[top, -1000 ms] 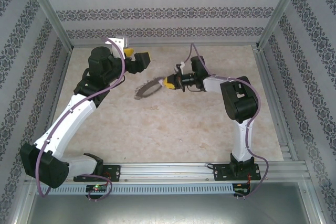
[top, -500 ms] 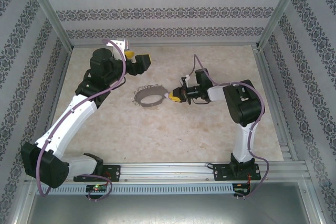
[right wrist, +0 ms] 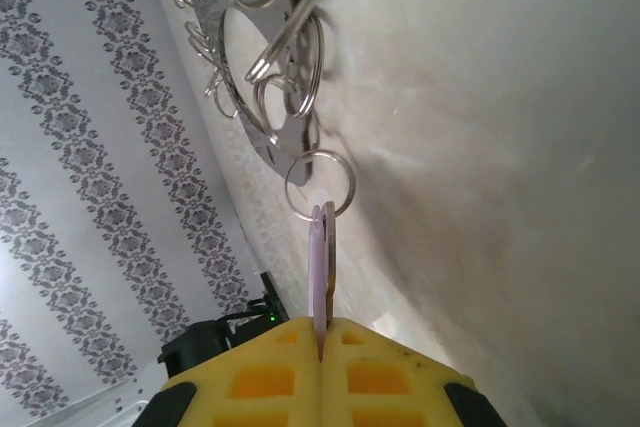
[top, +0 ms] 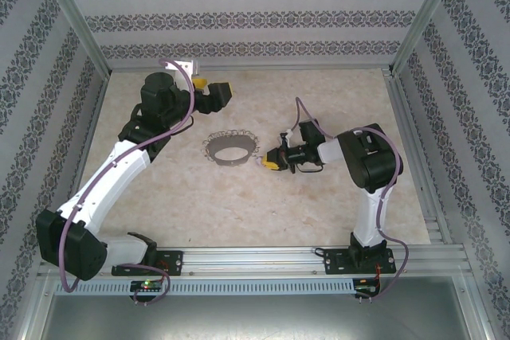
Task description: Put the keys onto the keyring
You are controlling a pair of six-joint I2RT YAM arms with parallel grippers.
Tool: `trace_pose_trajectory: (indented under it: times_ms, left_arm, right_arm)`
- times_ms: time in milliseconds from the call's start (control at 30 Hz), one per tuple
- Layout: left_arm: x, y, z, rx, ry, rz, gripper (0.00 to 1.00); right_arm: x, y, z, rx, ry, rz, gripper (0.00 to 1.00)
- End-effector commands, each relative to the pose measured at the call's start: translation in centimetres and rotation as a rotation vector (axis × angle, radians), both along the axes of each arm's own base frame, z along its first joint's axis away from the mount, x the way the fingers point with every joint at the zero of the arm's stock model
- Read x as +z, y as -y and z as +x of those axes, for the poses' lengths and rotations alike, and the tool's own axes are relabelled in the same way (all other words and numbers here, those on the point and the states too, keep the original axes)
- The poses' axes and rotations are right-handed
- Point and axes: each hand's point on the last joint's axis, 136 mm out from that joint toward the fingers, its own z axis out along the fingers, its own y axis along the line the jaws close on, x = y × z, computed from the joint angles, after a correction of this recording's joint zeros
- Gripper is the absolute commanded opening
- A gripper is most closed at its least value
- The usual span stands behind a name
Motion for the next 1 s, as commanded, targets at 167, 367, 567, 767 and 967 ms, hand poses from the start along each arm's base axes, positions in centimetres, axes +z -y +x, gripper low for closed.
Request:
trace_pose_trajectory:
  times_ms: [167, 367, 567, 767, 967]
  left_arm:
    - [0.9, 0.0, 0.7, -0.003, 0.028, -0.031, 0.91]
    - [1.1, 0.1, 0.7, -0.009, 0.03, -0.039, 0.91]
    - [1.3, 0.1, 0.6, -0.011, 0.031, -0.038, 0.93]
    - [1.9, -0.2, 0.2, -0.007, 0.038, -0.024, 1.0]
    - [2.0, -1.3, -0.3, 0.04, 0.038, 0.026, 1.0]
  right_arm:
    - [-0.1, 0.2, -1.5, 0.015, 0.03, -0.026, 0.01]
    - [-0.2, 0.7, -2.3, 0.007, 0.033, -0.047, 0.18]
    - [0.7, 1.8, -3.3, -0.01, 0.065, -0.077, 0.43]
    - [3.1, 3.8, -4.2, -0.053, 0.108, -0.074, 0.68]
    - [9.4, 7.0, -2.7, -0.132, 0.276, -0.1, 0.98]
